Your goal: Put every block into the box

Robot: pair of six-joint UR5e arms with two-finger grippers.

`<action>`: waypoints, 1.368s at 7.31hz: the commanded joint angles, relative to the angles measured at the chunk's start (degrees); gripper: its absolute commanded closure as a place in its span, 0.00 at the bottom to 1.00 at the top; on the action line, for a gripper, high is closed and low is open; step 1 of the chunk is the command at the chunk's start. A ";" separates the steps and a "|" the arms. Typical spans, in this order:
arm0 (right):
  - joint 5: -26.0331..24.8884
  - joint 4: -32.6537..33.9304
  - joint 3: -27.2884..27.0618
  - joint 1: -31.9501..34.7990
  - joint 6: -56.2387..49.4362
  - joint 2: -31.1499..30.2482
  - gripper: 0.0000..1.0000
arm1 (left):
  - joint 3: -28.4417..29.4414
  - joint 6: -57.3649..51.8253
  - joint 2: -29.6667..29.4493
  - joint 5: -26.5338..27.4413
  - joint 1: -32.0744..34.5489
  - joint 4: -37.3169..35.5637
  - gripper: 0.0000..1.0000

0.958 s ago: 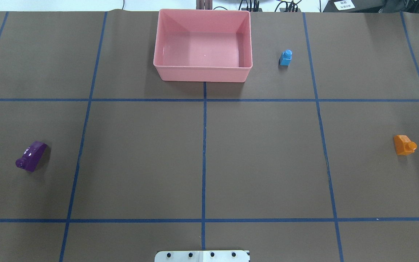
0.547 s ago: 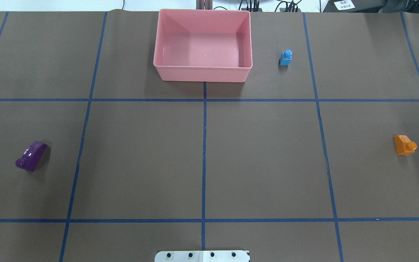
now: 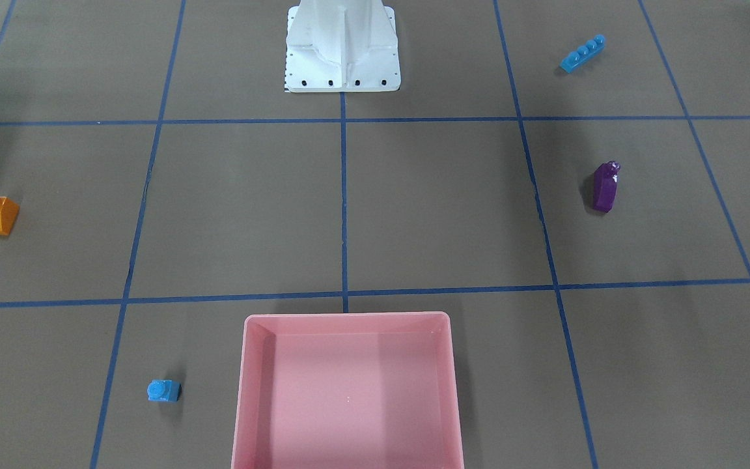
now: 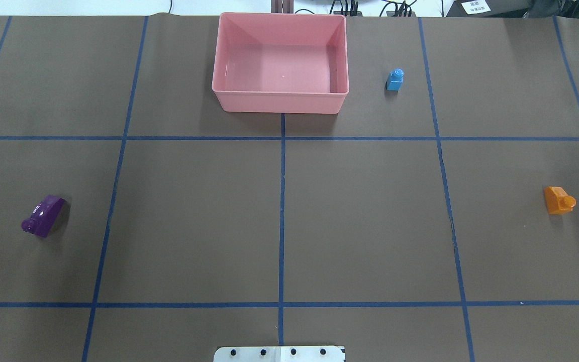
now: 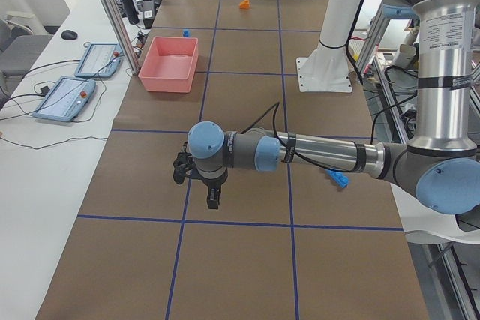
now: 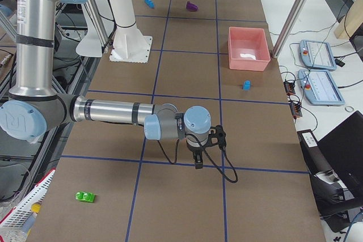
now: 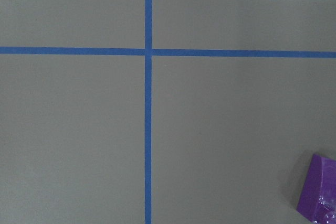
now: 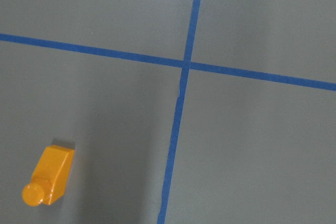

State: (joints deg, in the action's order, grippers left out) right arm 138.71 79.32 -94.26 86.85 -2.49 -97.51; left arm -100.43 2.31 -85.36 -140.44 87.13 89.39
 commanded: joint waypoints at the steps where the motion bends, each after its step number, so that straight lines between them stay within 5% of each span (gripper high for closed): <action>1: 2.97 -2.50 0.40 -7.69 8.41 -0.05 0.00 | 0.06 0.15 0.46 -0.01 -3.87 4.98 0.00; 5: 1.48 -4.96 0.75 -19.33 23.22 0.48 0.00 | -0.03 0.42 0.54 -2.11 -5.83 6.42 0.00; 10: -0.37 -5.31 6.81 -24.26 30.53 6.89 0.00 | -0.11 1.30 0.54 -4.31 -6.89 6.50 0.00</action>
State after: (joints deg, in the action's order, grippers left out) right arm 138.54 74.02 -88.28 63.58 27.51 -91.22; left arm -100.50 3.49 -84.82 -144.74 80.28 95.82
